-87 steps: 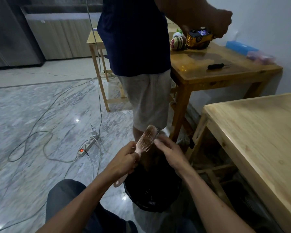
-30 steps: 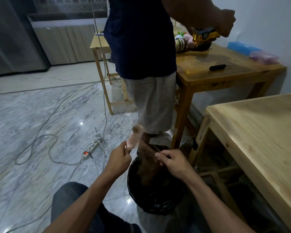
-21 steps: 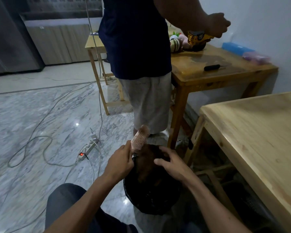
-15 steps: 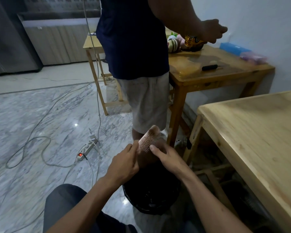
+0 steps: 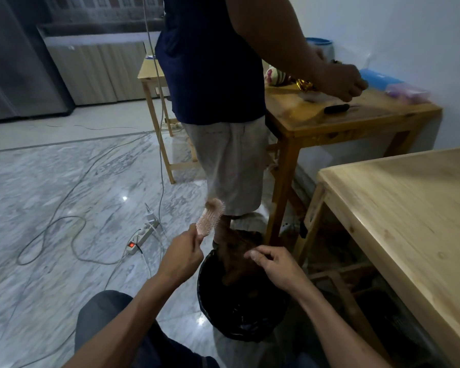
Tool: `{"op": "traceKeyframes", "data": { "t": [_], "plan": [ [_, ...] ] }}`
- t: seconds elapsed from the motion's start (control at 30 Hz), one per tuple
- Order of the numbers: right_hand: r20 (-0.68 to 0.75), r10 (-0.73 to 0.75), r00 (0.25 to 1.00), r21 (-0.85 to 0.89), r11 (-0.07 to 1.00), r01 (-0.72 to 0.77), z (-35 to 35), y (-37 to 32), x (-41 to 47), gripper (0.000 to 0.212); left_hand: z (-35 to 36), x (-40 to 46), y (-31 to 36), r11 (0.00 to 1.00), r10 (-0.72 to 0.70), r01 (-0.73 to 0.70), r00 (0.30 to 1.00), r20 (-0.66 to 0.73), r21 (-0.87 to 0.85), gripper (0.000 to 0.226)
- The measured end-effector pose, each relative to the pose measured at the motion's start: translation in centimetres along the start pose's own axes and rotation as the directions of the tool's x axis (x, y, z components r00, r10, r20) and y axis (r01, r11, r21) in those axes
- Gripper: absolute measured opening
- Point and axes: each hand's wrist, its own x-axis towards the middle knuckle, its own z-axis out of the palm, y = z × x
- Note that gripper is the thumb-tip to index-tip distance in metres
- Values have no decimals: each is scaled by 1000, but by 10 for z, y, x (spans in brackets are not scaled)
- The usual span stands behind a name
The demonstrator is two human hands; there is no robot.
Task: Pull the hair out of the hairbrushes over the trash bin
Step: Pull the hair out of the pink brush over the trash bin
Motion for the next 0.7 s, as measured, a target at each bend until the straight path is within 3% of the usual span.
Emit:
{"op": "traceKeyframes", "data": {
  "t": [0.1, 0.2, 0.27, 0.4, 0.57, 0.7],
  "plan": [
    [29, 77, 997, 50, 996, -79, 1, 1, 7, 53, 1, -5, 6, 990, 128, -129, 992, 9, 49, 11],
    [-40, 74, 996, 223, 973, -64, 4, -7, 15, 74, 2, -10, 15, 971, 200, -202, 979, 30, 131, 49],
    [-61, 5, 998, 274, 962, 12, 5, -14, 18, 61, 3, -13, 20, 957, 259, -261, 965, 35, 122, 48],
    [-79, -102, 992, 239, 964, 118, 11, -25, 16, 11, 6, -13, 22, 930, 320, -329, 944, 77, 165, 49],
    [-208, -98, 973, 80, 990, 117, 5, -14, 9, 20, 1, -7, 21, 939, 197, -195, 980, 21, 284, 49],
    [-156, -47, 987, -53, 998, 39, -4, -3, -2, 20, -3, -4, 13, 971, 29, -15, 998, -58, 240, 34]
  ]
}}
